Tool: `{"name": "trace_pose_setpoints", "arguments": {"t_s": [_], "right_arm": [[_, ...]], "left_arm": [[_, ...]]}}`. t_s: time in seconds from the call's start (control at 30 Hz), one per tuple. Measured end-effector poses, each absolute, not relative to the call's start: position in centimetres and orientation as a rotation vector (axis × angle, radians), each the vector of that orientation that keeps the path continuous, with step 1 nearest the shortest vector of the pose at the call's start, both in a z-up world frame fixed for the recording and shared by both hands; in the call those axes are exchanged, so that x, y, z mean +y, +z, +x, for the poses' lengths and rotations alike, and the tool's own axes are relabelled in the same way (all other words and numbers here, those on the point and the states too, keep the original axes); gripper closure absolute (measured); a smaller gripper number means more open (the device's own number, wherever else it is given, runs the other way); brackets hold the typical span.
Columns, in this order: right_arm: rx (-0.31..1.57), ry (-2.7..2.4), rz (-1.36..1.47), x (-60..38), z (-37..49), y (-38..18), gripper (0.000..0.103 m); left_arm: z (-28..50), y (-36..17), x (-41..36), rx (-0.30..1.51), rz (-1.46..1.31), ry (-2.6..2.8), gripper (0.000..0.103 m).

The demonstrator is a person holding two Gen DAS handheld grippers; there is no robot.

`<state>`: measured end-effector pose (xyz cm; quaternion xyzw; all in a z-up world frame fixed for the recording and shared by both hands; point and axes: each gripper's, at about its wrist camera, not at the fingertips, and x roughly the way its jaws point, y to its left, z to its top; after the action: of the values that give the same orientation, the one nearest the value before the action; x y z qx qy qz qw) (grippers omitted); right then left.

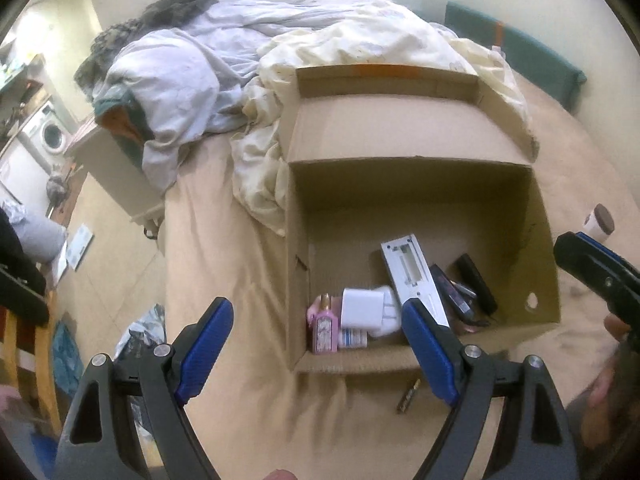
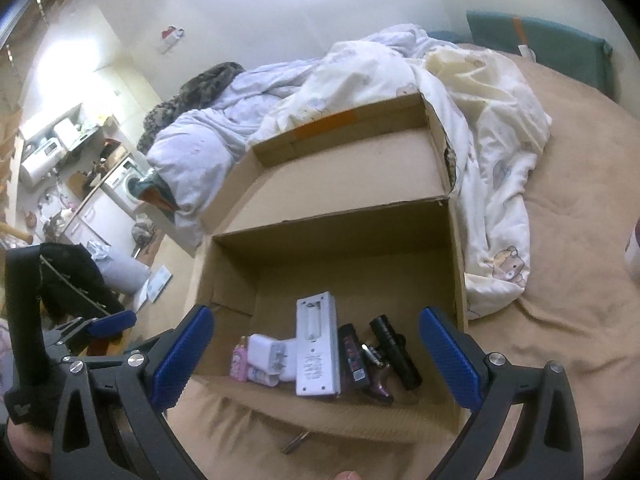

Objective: Organize rigid objects
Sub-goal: 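Lift both tools up away from the box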

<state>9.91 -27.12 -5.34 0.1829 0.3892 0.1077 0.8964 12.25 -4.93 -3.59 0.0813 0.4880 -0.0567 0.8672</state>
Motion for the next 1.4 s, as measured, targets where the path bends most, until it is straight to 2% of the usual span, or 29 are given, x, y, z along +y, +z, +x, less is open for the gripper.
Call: {"name": "trace_pose_setpoints", "arguments": {"t_s": [0.43,0.83,0.97,1.03,1.2,1.27,1.4], "right_arm": [[0.874,0.266,0.382,-26.4,6.8,-6.6,0.0],[1.112,0.251,0.368,-26.7,7.4,-11.6,0.0],[1.111,0.265,0.36,-26.6,7.5,-11.5,0.0],[1.116,0.28,0.364,-26.4,7.5,-11.4,0.007],[1.186,0.325,0.392,-25.6,7.5,-12.5,0.01],[1.235,0.321,0.38,-25.1,8.0,-13.7,0.017],[1.3,0.303,0.343,-23.8,9.3,-15.9,0.022]], "left_arm": [[9.0,-7.5,-2.9,1.103,0.065,-0.084,0.019],[9.7,-8.2,-2.0,1.138,0.002,-0.065,0.019],[9.7,-8.2,-2.6,1.139,0.02,-0.062,0.019],[9.6,-8.1,-2.9,1.14,0.021,-0.075,0.019],[9.7,-8.0,-2.6,1.142,0.007,-0.078,0.019],[9.9,-8.2,-2.4,1.164,-0.019,-0.078,0.019],[10.0,-8.4,-2.8,1.187,-0.029,-0.088,0.019]]}}
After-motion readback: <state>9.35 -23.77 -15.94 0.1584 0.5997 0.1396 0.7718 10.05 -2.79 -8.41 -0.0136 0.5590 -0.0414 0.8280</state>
